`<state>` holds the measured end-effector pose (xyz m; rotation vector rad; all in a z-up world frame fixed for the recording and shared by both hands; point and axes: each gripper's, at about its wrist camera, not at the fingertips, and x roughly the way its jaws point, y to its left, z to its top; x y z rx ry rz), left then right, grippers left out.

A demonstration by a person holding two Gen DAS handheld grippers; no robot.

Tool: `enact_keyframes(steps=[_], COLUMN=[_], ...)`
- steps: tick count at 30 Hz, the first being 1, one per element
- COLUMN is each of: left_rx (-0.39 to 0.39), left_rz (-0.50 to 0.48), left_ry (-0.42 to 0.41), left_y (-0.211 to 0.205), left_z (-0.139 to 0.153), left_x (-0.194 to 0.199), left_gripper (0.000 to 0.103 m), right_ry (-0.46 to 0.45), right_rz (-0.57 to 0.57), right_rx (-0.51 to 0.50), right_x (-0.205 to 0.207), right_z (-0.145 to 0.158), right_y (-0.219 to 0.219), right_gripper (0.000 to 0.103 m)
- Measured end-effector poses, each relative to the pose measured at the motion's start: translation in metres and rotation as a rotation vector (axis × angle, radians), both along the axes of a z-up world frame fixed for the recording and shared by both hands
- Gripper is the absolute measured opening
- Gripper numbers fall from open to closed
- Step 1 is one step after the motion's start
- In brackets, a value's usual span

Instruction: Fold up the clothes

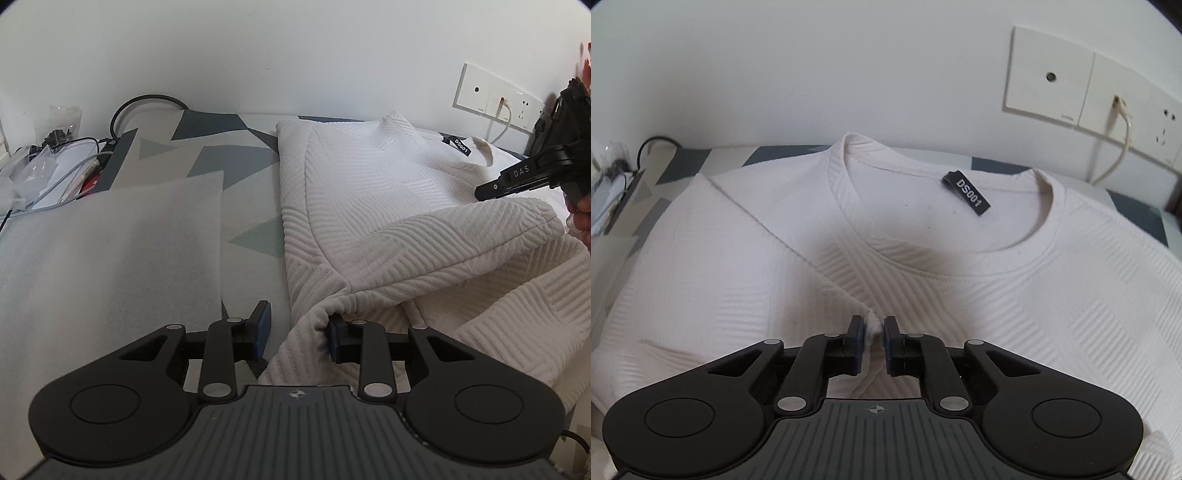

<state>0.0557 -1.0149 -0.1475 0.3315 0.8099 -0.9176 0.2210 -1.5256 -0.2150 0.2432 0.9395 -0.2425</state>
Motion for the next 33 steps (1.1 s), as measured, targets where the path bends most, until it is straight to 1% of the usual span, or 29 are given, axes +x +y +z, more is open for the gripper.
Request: enact_keyframes(steps=[15, 25, 30, 33], left_rx=[0.014, 0.008, -0.016, -0.022], left_rz=[-0.003, -0.001, 0.046, 0.089], left_ry=[0.012, 0.031, 0.039, 0.022], left_y=[-0.003, -0.003, -0.001, -0.003], left_z=[0.001, 0.001, 0.000, 0.000], left_x=[0.002, 0.005, 0.006, 0.003], left_gripper=[0.032, 0.032, 0.032, 0.032], right_ry=[-0.016, -0.021, -0.010, -0.007], right_rz=[0.020, 0.027, 0.048, 0.049], right_rx=[-0.009, -0.012, -0.037, -0.045], right_x=[-0.004, -0.004, 0.007, 0.022], right_z=[-0.002, -0.002, 0.000, 0.001], right_y=[0.000, 0.000, 0.001, -0.002], right_gripper=[0.009, 0.009, 0.007, 0.007])
